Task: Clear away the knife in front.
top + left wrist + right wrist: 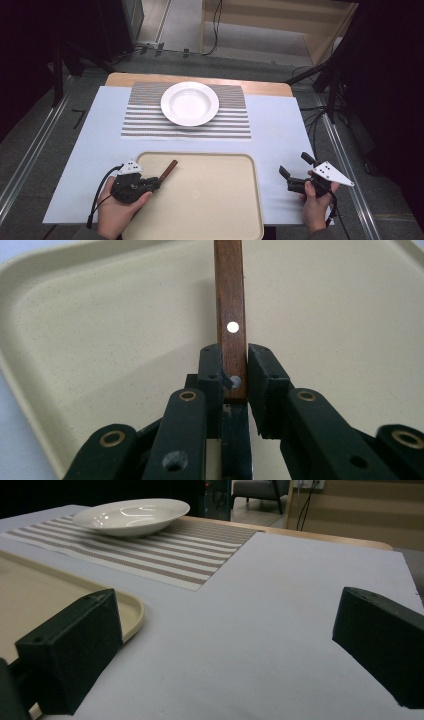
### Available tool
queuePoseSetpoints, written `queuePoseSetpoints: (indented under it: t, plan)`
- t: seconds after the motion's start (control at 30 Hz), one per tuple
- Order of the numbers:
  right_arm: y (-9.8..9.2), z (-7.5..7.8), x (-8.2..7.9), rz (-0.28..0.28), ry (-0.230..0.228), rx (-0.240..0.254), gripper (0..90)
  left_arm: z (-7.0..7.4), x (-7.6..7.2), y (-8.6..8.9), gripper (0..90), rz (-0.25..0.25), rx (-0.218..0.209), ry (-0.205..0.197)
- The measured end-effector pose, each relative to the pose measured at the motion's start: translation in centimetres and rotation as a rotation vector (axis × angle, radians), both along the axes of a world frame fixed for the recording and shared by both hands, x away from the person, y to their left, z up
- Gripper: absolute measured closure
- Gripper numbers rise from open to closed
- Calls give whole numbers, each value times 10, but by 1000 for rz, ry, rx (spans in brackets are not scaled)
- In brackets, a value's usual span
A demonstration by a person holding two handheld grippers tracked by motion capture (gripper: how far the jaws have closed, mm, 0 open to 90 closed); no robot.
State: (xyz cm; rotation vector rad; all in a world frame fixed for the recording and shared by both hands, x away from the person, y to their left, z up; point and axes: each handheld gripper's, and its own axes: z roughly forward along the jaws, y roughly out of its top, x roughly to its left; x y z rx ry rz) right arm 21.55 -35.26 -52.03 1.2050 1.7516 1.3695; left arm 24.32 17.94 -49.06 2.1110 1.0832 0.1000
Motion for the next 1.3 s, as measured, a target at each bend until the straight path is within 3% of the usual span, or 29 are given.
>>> queuePoseSetpoints:
  t: [0.13,0.27,0.6,0.63,0.77,0.87,0.97,1.0,1.03,1.13,1.17,1.2,1.3]
  plan:
    - [0,0,0,0,-1,-1,0,0,0,-1,762,1,11,0]
    - [0,0,0,2,-2,-3,0,-2,0,-2,761,4,49,-4]
    - [0,0,0,3,-2,-3,0,-3,2,-2,750,12,48,3]
    - [0,0,0,2,-3,-2,0,-3,2,-2,682,18,51,-2]
    - [0,0,0,3,-3,-3,0,2,2,-2,639,26,49,-40]
    - [1,0,1,1,-1,-7,0,8,4,-3,654,12,13,-58]
    - [1,0,1,1,0,-8,0,10,4,-8,766,-20,9,-69]
    - [1,0,1,1,2,-9,0,10,5,-11,766,-38,10,-67]
    - [1,0,1,2,1,-12,0,9,5,-17,845,-64,17,-66]
    - [2,0,1,2,1,-13,0,5,6,-30,890,-125,66,-56]
    - [2,0,1,2,1,-13,0,3,6,-35,890,-137,100,-56]
    - [1,0,1,2,1,-12,0,0,7,-43,891,-151,161,-53]
    - [1,0,1,2,0,-12,0,-1,8,-44,892,-143,177,-54]
